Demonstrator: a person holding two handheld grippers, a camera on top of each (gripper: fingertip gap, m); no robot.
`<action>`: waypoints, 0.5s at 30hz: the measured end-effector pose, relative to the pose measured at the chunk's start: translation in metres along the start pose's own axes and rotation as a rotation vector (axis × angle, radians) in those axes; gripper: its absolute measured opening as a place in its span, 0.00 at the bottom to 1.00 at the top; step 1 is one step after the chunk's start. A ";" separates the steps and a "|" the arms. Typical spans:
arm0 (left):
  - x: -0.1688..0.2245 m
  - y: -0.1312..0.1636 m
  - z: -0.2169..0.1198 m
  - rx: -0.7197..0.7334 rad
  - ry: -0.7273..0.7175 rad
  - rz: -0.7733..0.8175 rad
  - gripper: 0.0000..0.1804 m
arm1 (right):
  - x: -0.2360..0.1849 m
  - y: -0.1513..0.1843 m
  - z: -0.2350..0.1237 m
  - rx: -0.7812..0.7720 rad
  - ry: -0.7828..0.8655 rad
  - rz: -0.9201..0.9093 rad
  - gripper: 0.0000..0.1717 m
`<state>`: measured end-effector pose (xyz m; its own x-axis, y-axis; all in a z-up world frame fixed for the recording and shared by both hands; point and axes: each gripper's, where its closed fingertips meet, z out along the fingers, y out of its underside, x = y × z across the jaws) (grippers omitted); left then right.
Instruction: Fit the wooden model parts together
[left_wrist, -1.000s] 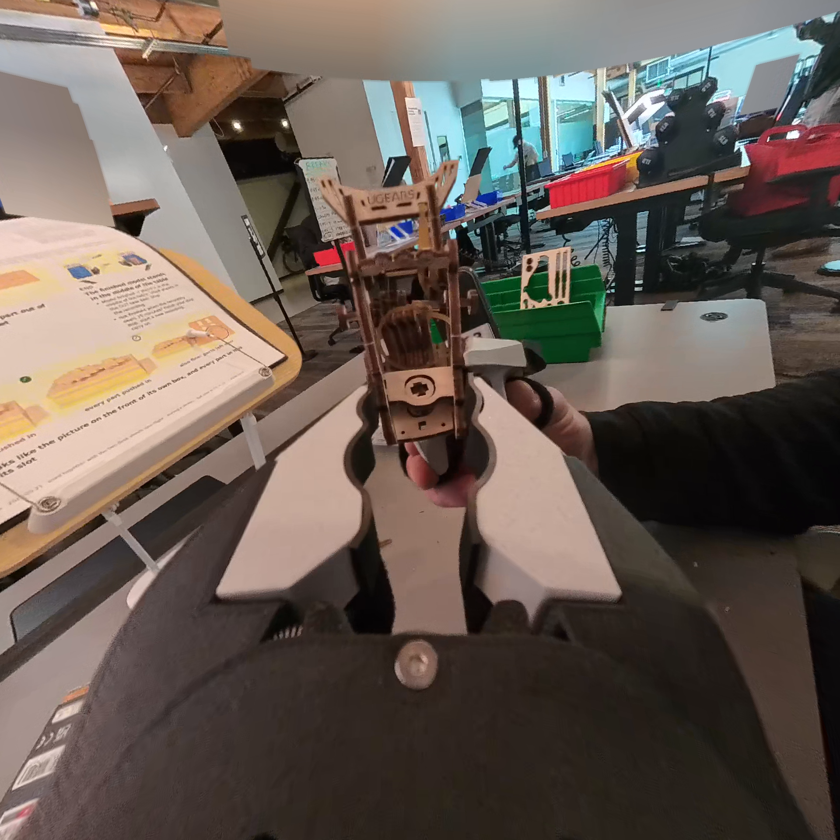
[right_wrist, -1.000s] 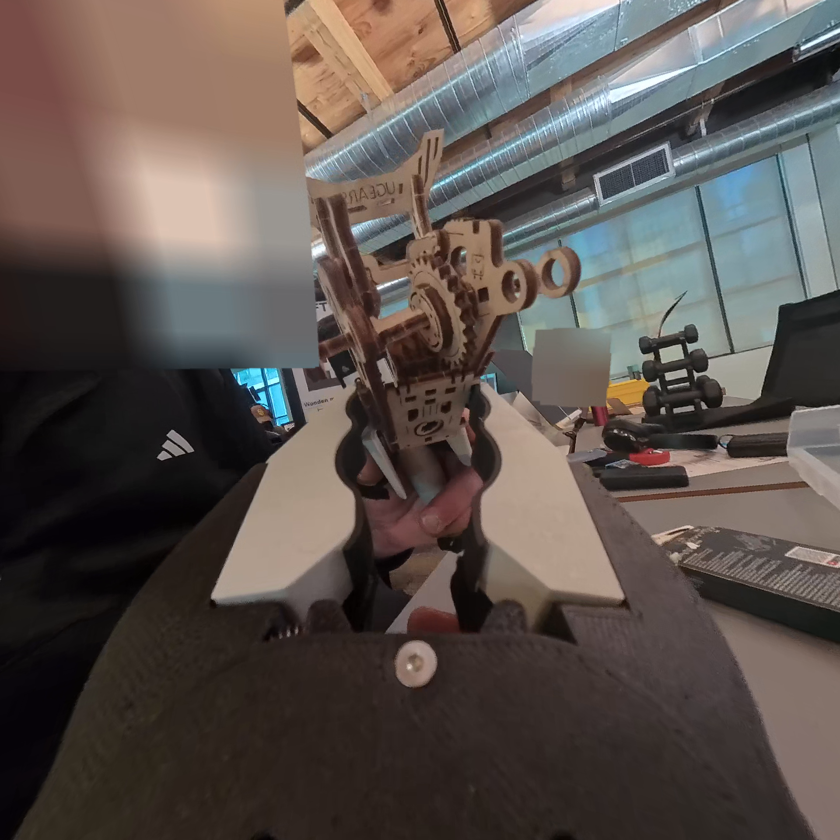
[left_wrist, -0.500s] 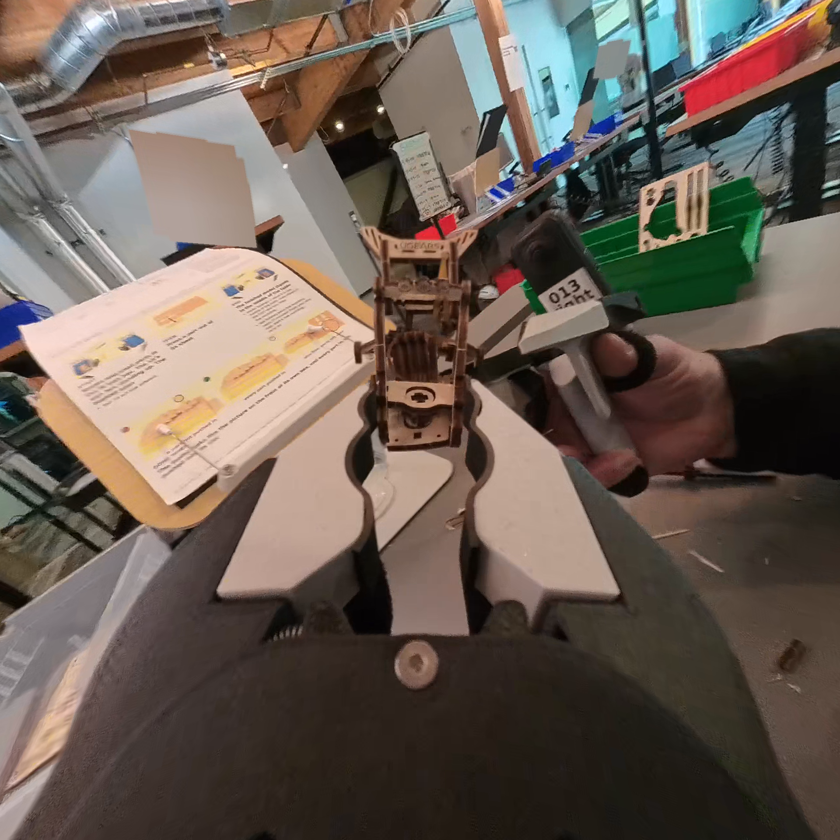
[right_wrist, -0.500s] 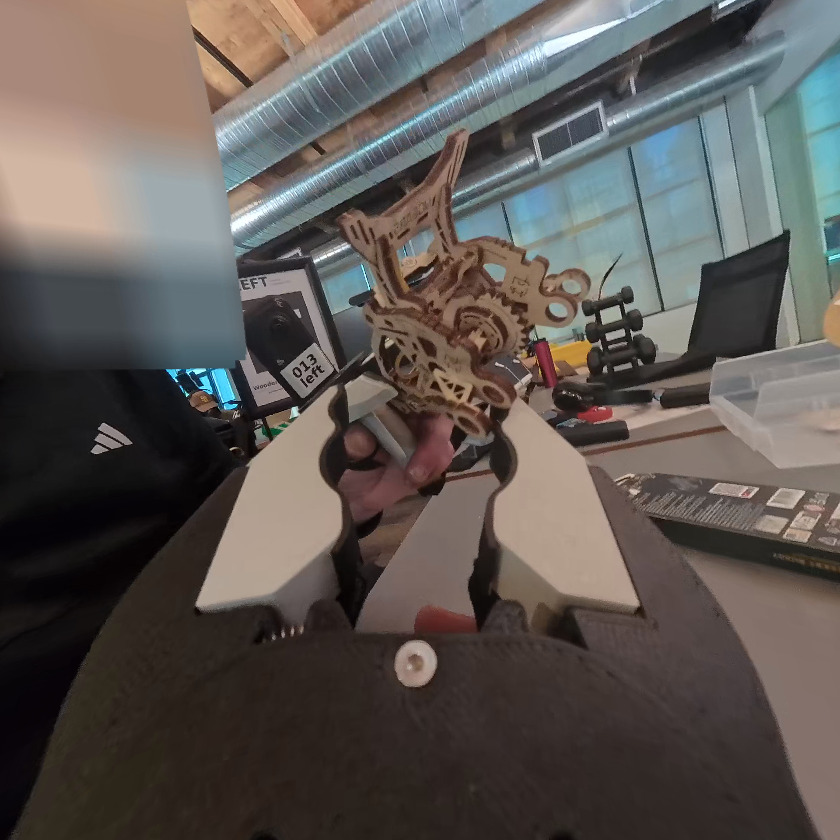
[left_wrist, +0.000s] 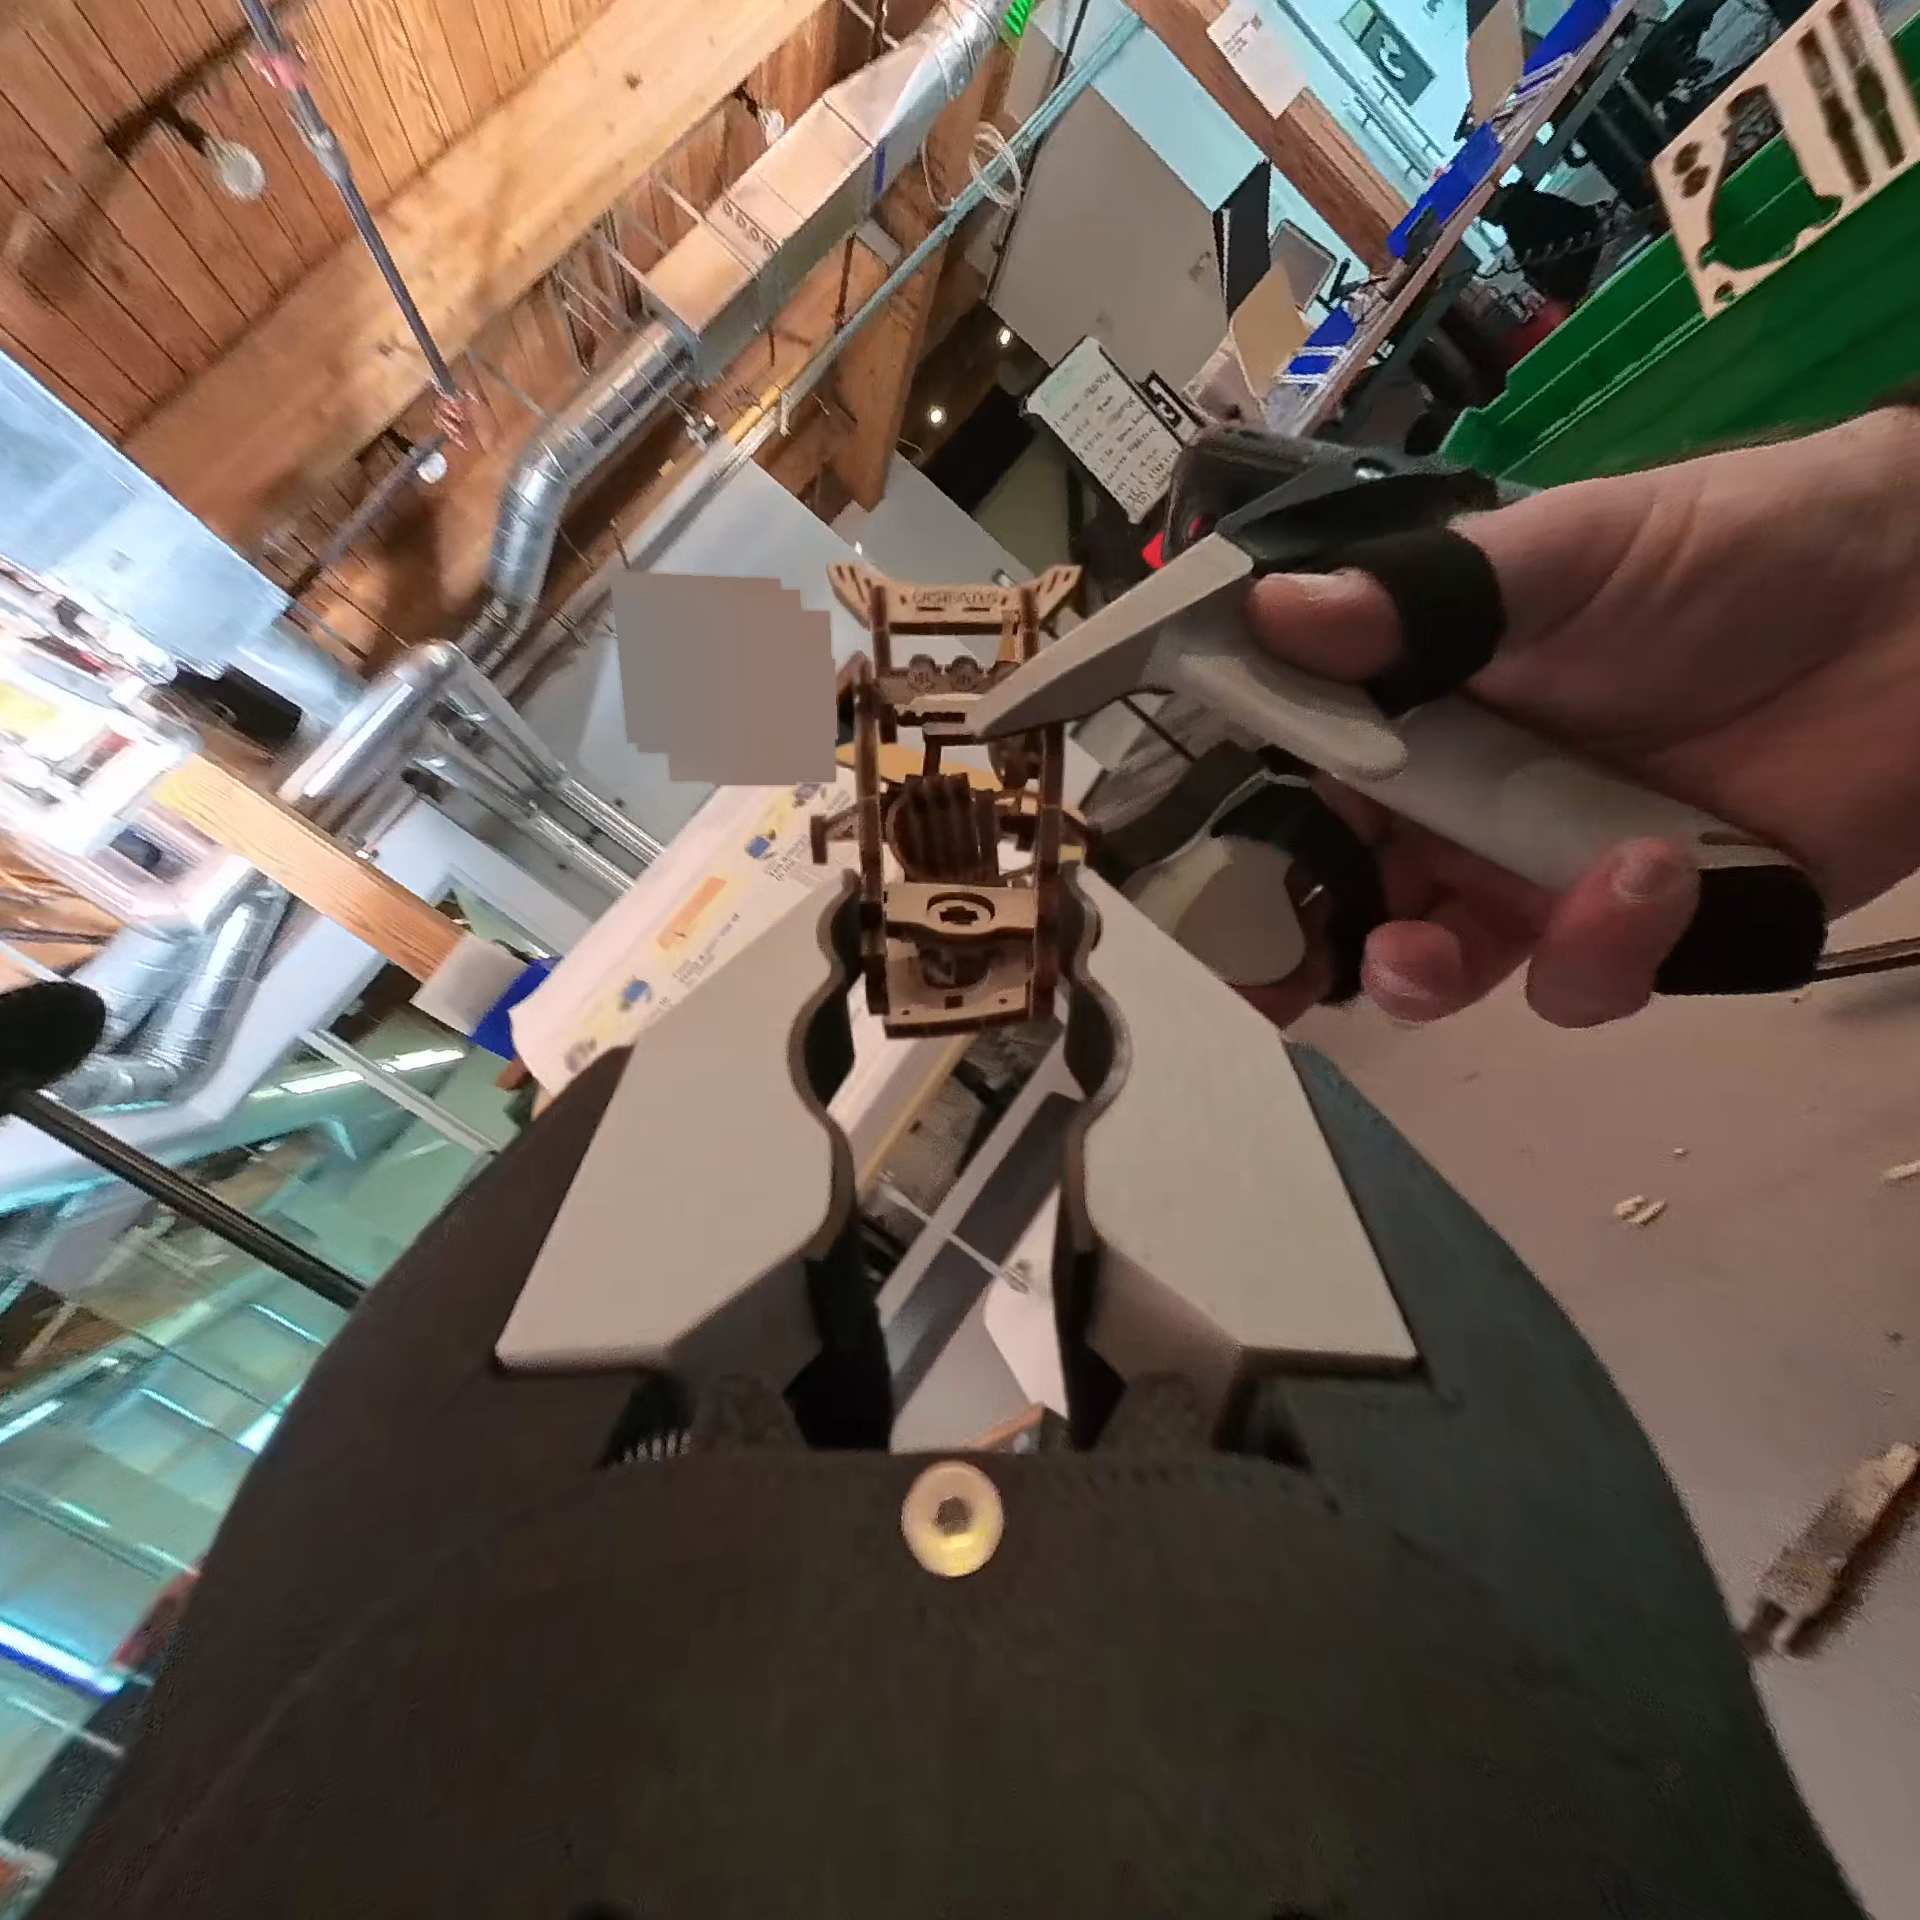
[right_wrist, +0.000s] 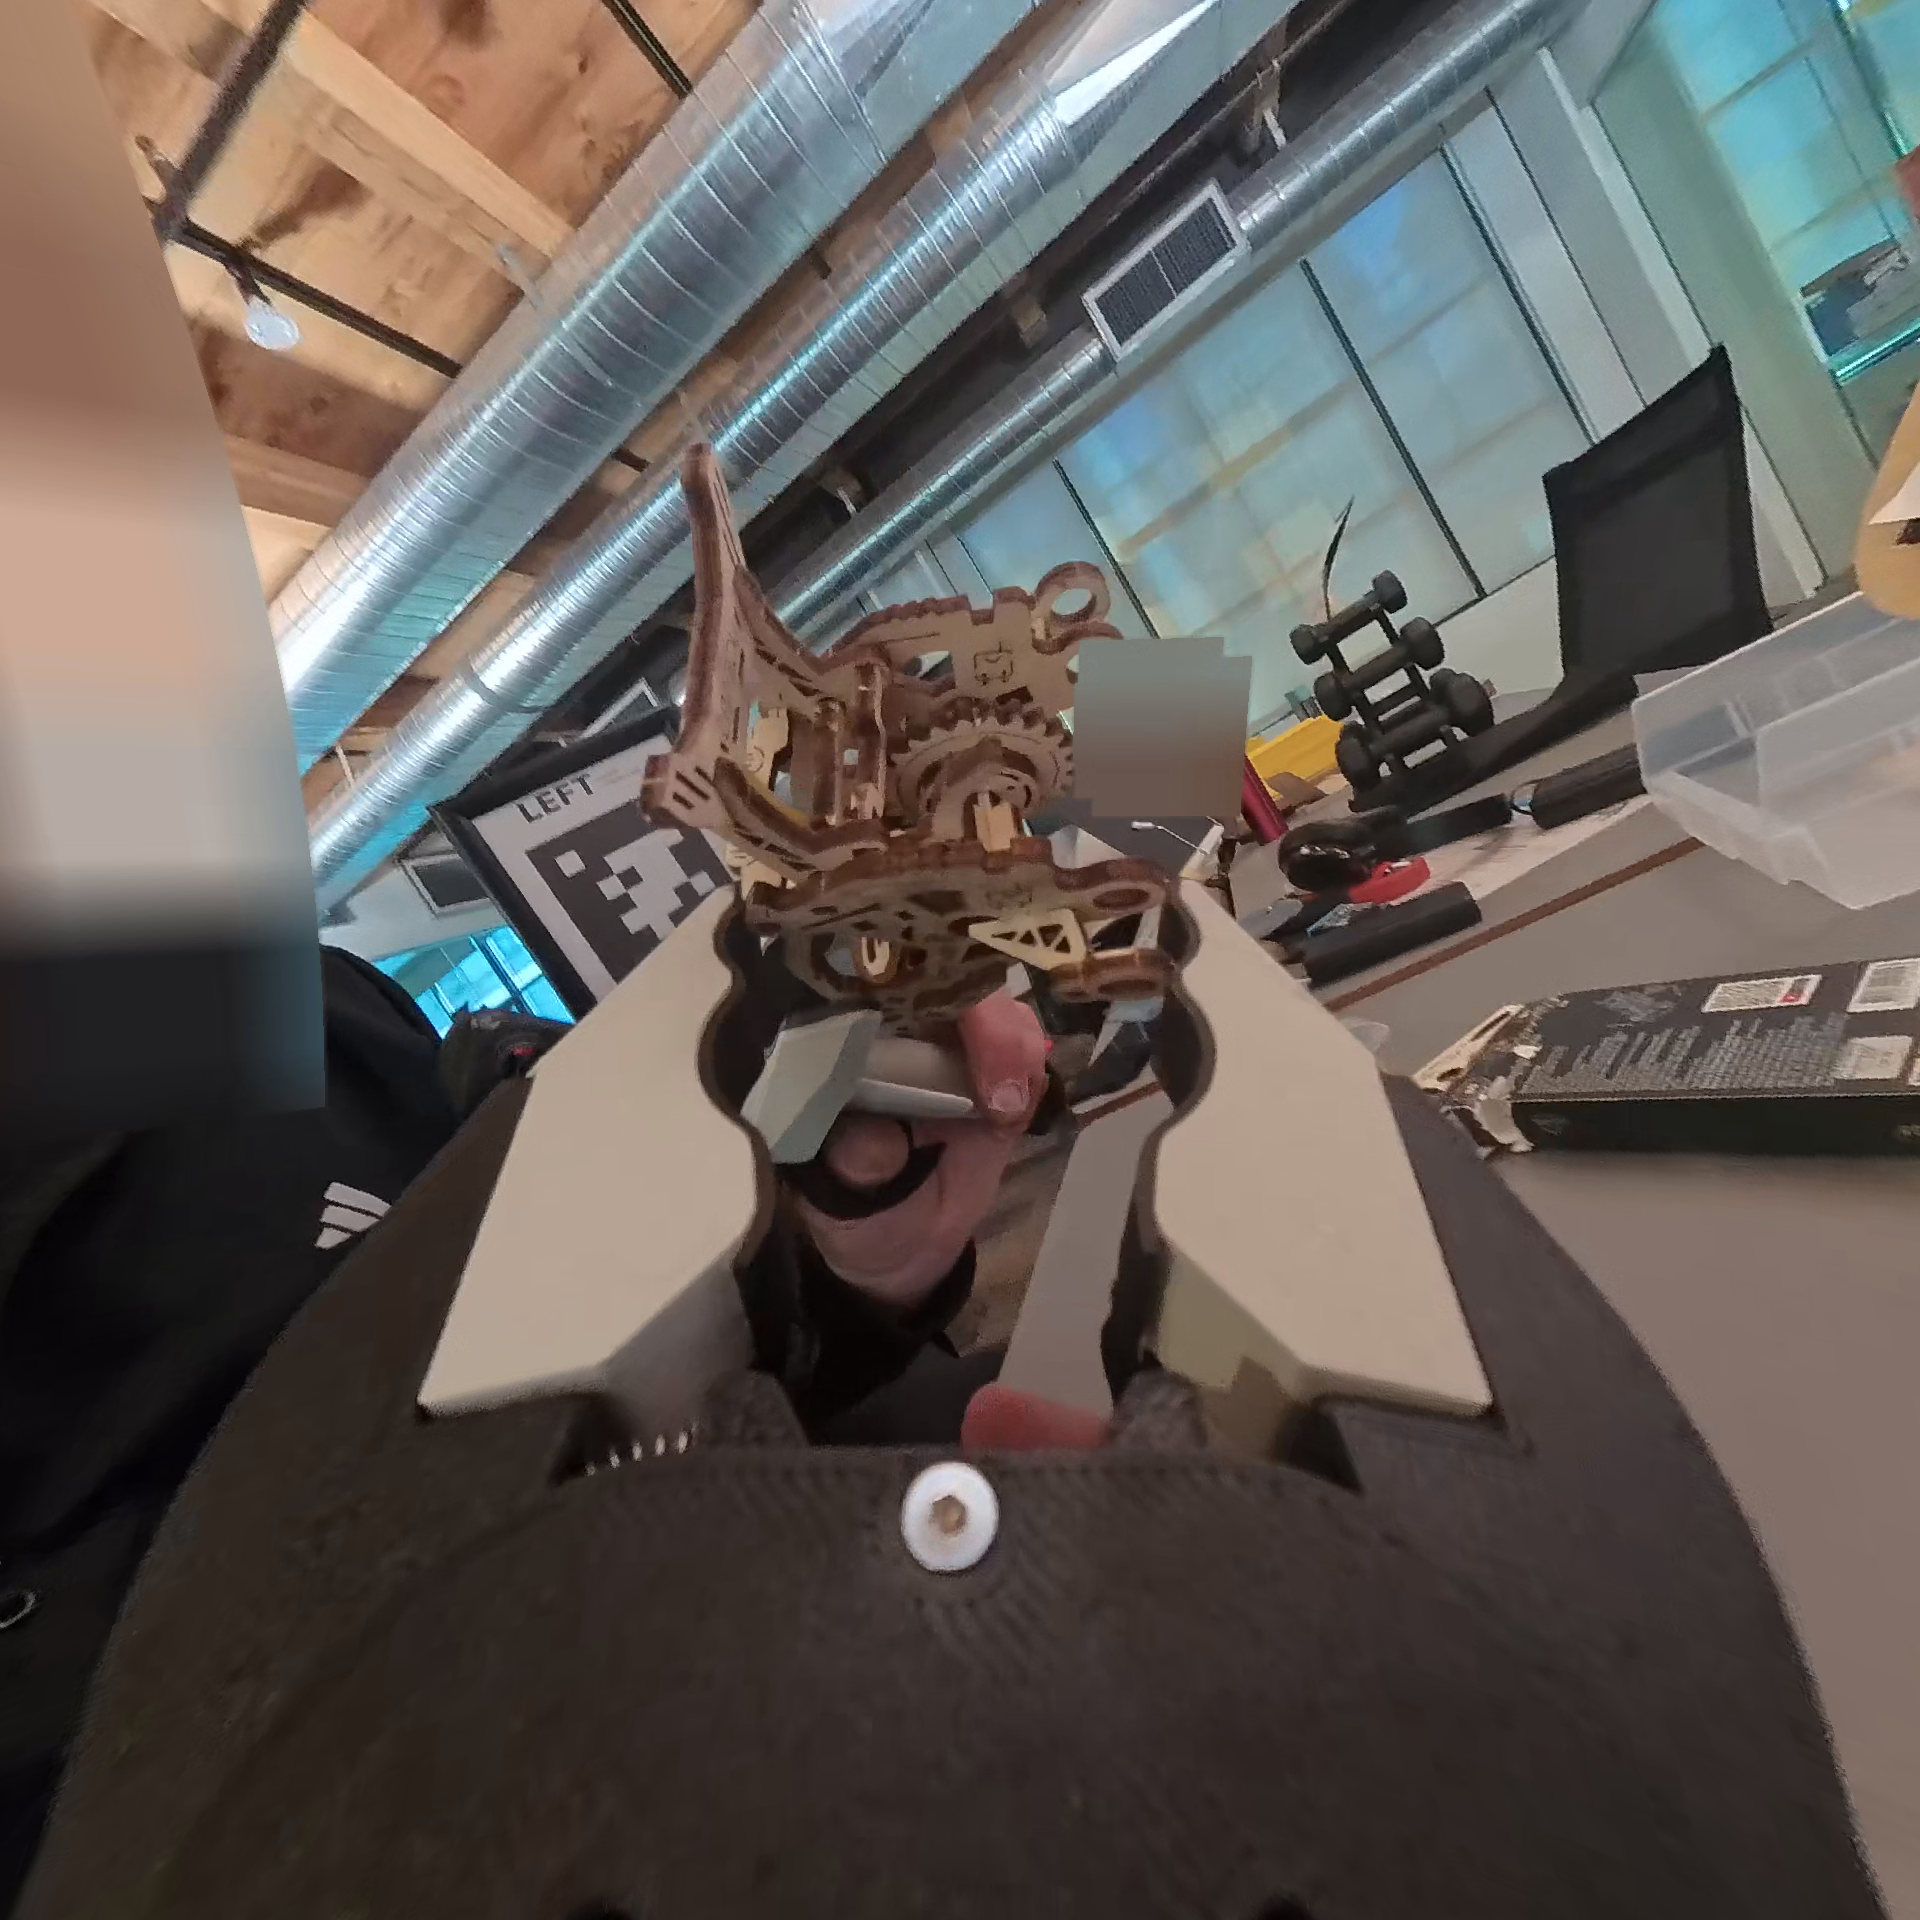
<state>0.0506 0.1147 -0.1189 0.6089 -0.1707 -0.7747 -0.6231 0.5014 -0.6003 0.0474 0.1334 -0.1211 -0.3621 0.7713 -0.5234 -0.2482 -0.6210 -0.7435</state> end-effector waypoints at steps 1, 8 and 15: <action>-0.001 -0.004 -0.001 0.013 -0.014 0.024 0.19 | -0.002 -0.001 0.001 0.014 -0.010 0.013 0.43; -0.005 -0.023 -0.004 0.083 -0.047 -0.009 0.19 | -0.015 -0.011 0.001 0.109 -0.080 0.033 0.42; -0.024 -0.024 -0.016 0.161 -0.010 -0.394 0.29 | -0.025 -0.026 0.002 0.166 -0.132 -0.001 0.42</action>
<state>0.0426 0.0931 -0.0889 0.7904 -0.3677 -0.4900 -0.2577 0.5261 -0.8104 0.0615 0.1302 -0.0879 -0.4734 0.7541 -0.4552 -0.3892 -0.6427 -0.6599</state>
